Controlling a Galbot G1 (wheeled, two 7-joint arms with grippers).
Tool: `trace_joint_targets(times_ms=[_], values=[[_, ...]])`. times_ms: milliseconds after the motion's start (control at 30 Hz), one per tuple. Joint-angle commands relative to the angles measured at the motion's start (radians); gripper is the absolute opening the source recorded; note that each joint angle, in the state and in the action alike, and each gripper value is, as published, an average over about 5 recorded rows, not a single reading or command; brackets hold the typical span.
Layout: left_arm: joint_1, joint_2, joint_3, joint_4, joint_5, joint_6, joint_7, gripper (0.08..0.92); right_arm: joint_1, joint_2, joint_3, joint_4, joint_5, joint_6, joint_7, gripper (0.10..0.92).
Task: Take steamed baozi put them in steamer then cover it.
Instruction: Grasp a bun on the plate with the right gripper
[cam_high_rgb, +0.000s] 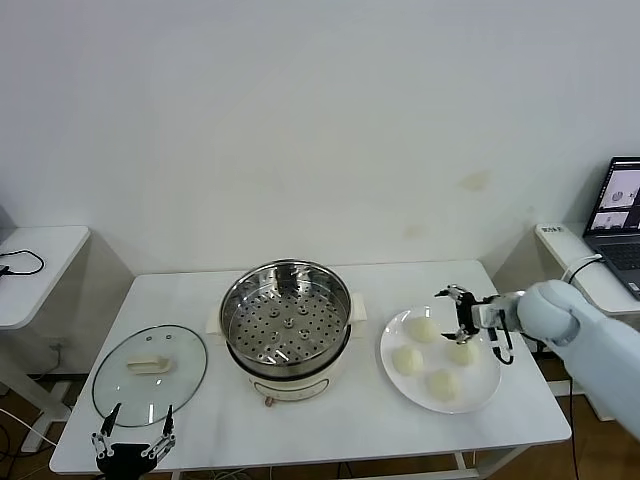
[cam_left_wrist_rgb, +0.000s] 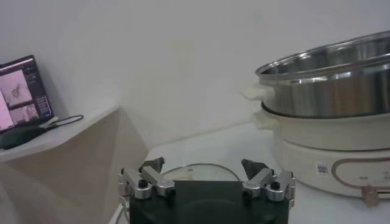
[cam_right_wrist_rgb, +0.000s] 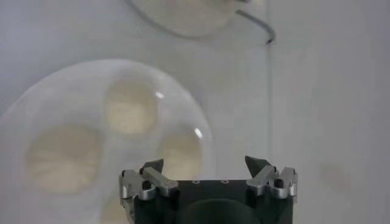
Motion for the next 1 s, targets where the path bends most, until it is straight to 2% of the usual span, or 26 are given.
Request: trace_joint_targets(times_ms=[33,533,1000], values=[[-0.003,-0.001,-0.002,-0.002,0.013,0.003,0.002,0.823,0.324,0.002,-0.418,-0.153,0.068,-0.022,-0.135,0.823],[-0.012,-0.001,-0.022,0.001,0.012,0.001,0.009,0.823,0.292,0.271,-0.402,-0.397,0.048,-0.031,-0.085,0.823],[-0.023,0.004,-0.038,0.013,0.010,-0.001,0.010,0.823,0.286,0.365,-0.399,-0.550,0.011,-0.028,-0.073,0.823]])
